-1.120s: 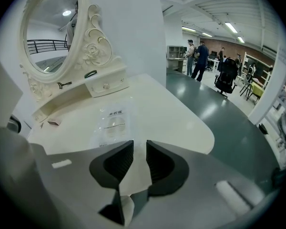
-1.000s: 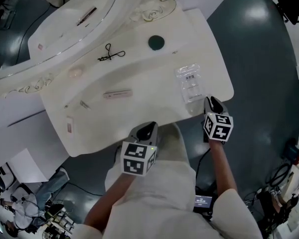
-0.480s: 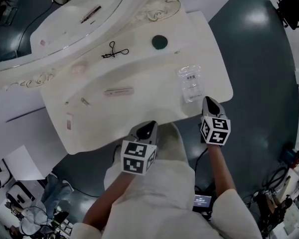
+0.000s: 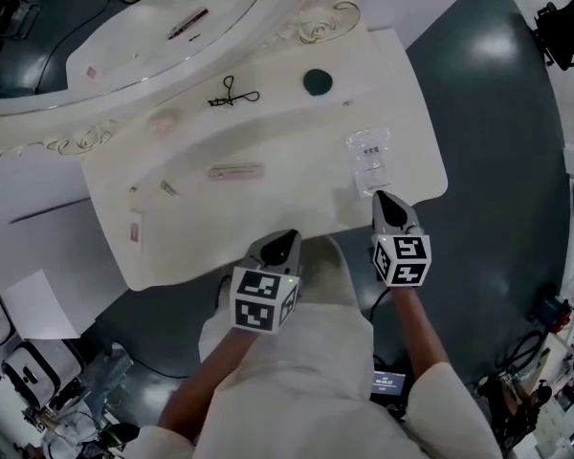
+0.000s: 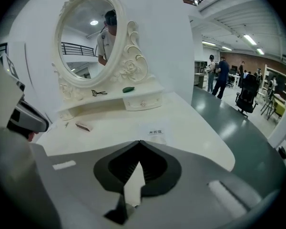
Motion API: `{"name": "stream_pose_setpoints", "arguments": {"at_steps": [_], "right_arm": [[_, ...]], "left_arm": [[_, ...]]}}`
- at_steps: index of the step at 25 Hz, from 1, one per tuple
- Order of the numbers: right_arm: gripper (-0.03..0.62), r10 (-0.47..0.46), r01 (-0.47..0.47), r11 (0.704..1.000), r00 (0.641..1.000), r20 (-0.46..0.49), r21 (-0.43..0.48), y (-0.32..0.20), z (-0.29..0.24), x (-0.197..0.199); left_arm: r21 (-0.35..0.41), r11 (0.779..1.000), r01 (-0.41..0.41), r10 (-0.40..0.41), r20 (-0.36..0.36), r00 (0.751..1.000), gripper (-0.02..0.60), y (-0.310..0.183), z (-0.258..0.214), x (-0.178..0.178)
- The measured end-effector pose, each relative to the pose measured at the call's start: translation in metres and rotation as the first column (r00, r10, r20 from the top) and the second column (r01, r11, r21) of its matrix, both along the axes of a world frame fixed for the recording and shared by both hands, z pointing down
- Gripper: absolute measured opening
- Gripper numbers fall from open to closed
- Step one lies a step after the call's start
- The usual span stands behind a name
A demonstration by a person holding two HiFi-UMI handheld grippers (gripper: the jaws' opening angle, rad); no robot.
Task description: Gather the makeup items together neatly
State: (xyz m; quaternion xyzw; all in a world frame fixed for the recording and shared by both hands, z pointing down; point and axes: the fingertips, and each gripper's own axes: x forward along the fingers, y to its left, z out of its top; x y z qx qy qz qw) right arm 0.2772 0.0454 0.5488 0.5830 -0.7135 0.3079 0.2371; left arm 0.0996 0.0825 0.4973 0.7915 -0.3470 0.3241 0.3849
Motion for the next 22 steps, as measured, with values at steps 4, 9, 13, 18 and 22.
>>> {"name": "stream_pose_setpoints", "arguments": {"at_steps": [4, 9, 13, 18, 22], "right_arm": [[0.002, -0.062, 0.062, 0.997, 0.998, -0.016, 0.035, -0.004, -0.011, -0.022], [0.002, -0.102, 0.102, 0.992, 0.995, -0.008, 0.069, -0.011, -0.024, -0.046], [0.002, -0.116, 0.115, 0.989, 0.993, 0.001, 0.088, -0.017, -0.033, -0.065], [0.002, -0.164, 0.163, 0.981, 0.986, 0.004, 0.1, -0.021, -0.044, -0.094], [0.003, -0.226, 0.222, 0.968, 0.974, 0.019, 0.115, -0.023, -0.053, -0.119]], "left_arm": [[0.006, 1.0, 0.02, -0.02, -0.003, 1.0, 0.009, -0.001, -0.004, -0.008], [0.016, 0.999, 0.037, -0.036, -0.01, 0.999, 0.009, -0.003, -0.008, -0.017], [0.024, 0.998, 0.056, -0.056, -0.017, 0.998, 0.009, -0.007, -0.012, -0.024], [0.042, 0.996, 0.078, -0.077, -0.023, 0.997, 0.009, -0.011, -0.019, -0.036], [0.052, 0.993, 0.107, -0.106, -0.027, 0.994, 0.009, -0.012, -0.021, -0.044]]}}
